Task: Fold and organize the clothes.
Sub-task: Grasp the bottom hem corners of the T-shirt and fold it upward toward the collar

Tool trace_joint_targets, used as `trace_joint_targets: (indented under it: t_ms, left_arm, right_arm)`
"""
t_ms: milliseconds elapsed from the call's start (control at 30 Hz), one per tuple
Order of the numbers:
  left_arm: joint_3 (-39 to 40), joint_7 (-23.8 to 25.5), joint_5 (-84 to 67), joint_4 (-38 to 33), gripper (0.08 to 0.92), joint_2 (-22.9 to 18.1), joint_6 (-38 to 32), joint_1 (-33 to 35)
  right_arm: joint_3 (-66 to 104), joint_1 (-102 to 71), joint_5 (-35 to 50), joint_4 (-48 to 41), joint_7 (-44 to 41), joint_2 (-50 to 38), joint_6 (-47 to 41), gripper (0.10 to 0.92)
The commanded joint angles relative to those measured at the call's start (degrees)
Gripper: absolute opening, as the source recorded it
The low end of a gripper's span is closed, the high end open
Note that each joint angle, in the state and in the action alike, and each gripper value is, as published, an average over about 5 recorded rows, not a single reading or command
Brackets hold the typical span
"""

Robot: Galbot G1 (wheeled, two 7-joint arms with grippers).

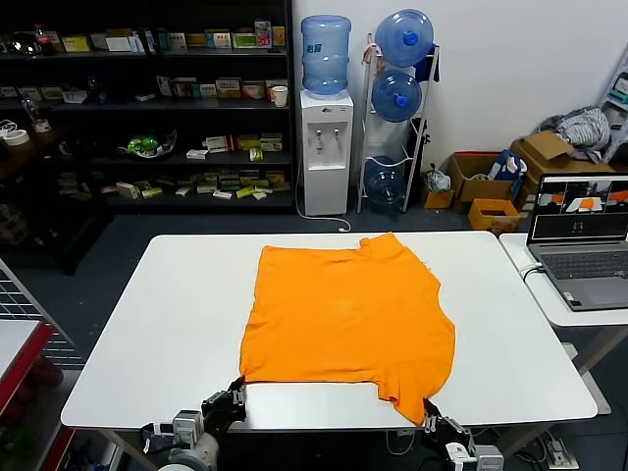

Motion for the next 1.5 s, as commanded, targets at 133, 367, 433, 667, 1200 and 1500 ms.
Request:
trace_joint_targets:
  t_ms: [133, 367, 433, 667, 1200, 1500]
  left_arm:
    - [-0.80, -2.36, -5.75, -8.36, 0.091, 5.53, 0.48, 6.04]
    - [-2.45, -4.50, -9.28, -14.24, 0.091, 9.50, 1.15, 12.75]
    - [-2.67, -4.59, -9.37, -14.86, 0.091, 9.66, 1.13, 13.62]
    - [-2.44, -2.63, -7.34, -12.82, 0.091, 7.58, -3.35, 7.95]
    - [6.59, 1.25, -6.91, 3.68, 0.091, 5.57, -7.40, -18.73]
    - [10.09, -1.46, -4.10, 9.28, 0.091, 2.99, -5.67, -23.12]
  right_arm:
    - [0.67, -8.17, 2.14, 5.86, -0.10, -5.78, 2.28, 0.124]
    - [2.49, -18.33, 2.45, 10.29, 0.31, -10.62, 4.24, 0.124]
    - [2.79, -19.39, 2.38, 11.06, 0.27, -10.73, 5.21, 0.124]
    - [2.55, -8.37, 2.81, 9.86, 1.29, -7.62, 9.11, 0.124]
    - [-3.16, 23.99, 12.11, -7.11, 8.27, -9.77, 4.17, 0.124]
    - [-8.17, 30.29, 10.97, -13.59, 8.50, -9.43, 3.57, 0.124]
